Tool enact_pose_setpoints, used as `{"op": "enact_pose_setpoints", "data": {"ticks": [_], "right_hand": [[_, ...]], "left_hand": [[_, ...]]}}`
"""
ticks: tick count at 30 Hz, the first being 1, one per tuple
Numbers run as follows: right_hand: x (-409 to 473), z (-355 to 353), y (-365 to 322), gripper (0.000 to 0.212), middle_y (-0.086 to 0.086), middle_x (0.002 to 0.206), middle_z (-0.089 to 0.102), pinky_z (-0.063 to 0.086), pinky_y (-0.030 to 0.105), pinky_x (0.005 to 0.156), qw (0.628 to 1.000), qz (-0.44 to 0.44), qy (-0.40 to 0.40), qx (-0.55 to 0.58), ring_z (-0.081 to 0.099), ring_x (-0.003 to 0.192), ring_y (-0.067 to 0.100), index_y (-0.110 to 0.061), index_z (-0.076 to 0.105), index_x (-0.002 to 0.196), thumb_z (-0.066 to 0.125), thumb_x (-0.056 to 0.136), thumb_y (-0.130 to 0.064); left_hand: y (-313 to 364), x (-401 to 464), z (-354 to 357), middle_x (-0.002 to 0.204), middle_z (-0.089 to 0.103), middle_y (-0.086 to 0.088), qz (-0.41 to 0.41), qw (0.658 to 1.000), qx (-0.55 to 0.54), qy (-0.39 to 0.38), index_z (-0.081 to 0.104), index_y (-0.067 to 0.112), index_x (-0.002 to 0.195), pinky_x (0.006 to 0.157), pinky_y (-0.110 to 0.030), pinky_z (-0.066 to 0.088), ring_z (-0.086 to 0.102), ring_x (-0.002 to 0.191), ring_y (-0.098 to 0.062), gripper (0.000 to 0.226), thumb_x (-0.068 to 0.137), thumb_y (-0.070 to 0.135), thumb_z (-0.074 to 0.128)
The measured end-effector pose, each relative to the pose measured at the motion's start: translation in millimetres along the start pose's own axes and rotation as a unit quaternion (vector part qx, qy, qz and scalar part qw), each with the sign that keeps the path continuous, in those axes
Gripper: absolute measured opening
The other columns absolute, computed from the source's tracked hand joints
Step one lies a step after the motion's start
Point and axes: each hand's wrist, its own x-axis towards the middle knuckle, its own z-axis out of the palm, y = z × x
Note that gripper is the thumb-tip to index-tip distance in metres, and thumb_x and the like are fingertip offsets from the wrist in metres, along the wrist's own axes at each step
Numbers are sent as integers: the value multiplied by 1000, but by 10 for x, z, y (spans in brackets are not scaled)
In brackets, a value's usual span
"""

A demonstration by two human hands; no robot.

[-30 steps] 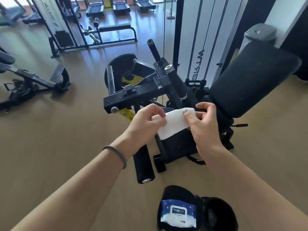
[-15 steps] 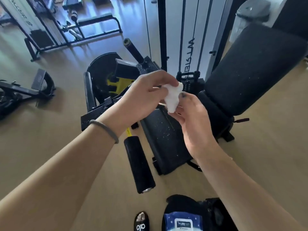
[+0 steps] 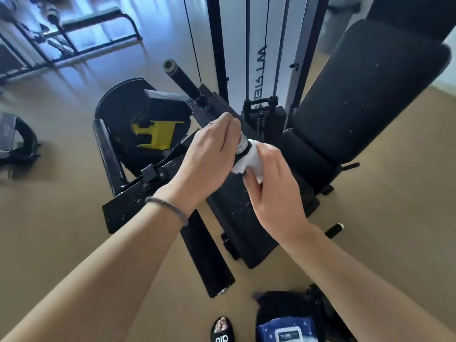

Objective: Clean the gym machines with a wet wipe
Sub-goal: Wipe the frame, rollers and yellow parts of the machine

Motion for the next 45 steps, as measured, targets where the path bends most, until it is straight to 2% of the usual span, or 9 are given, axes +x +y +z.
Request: {"op": "enact_pose_setpoints", "data": {"ticks": [9, 13, 18, 23, 29, 33, 38, 42, 45], "right_hand": [[456, -1, -62, 27, -9, 73, 61, 51, 33, 64, 981, 122, -152, 20, 57, 65, 8, -17, 52, 105, 71, 92, -31], [248, 2, -53, 32, -9, 98, 56, 51, 35, 78, 982, 112, -146, -47, 62, 86, 15, -14, 55, 117, 69, 94, -32], [-210, -6, -126, 71, 9, 133, 52, 35, 41, 118, 978, 111, -93, -149, 48, 129, 24, -1, 39, 143, 74, 89, -30], [71, 200, -396, 67, 14, 127, 52, 42, 43, 108, 988, 106, -14, -109, 52, 118, 30, 3, 44, 137, 70, 75, -6], [270, 42, -163, 24, -3, 78, 62, 47, 29, 63, 986, 147, -77, -23, 62, 68, 20, -16, 53, 104, 67, 86, -14], [21, -54, 94, 35, -3, 94, 63, 54, 34, 77, 970, 185, -151, -56, 66, 89, 20, -16, 54, 112, 74, 85, -23], [-185, -100, 154, 38, 5, 116, 62, 45, 21, 94, 984, 123, -118, -54, 59, 109, 17, -4, 51, 132, 63, 98, -16], [-402, -346, 315, 27, 10, 116, 64, 48, 23, 97, 988, 34, -114, -96, 58, 108, 18, 1, 57, 123, 57, 97, -6], [-407, -602, 371, 25, 5, 110, 66, 41, 7, 88, 988, 55, -123, -77, 60, 97, 15, -3, 63, 116, 48, 97, -7]], "left_hand": [[-75, 51, 2, 64, 36, 8, 36, 999, 5, -15, 29, 26, 73, 60, -31, 29, 37, 59, -12, 35, 107, 21, 36], [-105, 47, -2, 64, 37, 8, 49, 999, 15, -13, 34, 20, 77, 59, -30, 30, 39, 58, -14, 31, 107, 23, 35], [-90, 37, 20, 64, 34, 8, 72, 997, 4, -3, 31, 22, 76, 58, -35, 33, 34, 58, -20, 32, 107, 15, 34], [-119, 38, 41, 65, 37, 6, 50, 999, -6, -7, 37, 15, 80, 60, -33, 32, 37, 59, -18, 26, 106, 19, 35], [-101, 28, 26, 65, 37, 5, 44, 999, -12, -7, 37, 12, 79, 58, -35, 33, 36, 59, -18, 28, 107, 16, 35], [-50, 19, 5, 65, 34, 8, 38, 999, 9, -12, 31, 25, 73, 61, -40, 35, 35, 61, -22, 36, 108, 13, 33], [-39, 10, 20, 63, 36, 6, 5, 1000, 4, -10, 31, 27, 72, 61, -35, 31, 35, 57, -16, 38, 109, 20, 33], [-51, 0, 30, 64, 37, 4, -6, 1000, 2, 1, 34, 21, 73, 62, -35, 32, 36, 58, -16, 36, 109, 26, 31], [-24, -19, 47, 66, 38, 4, -10, 1000, 9, 8, 35, 21, 76, 62, -40, 35, 37, 61, -19, 34, 109, 23, 31]]}}
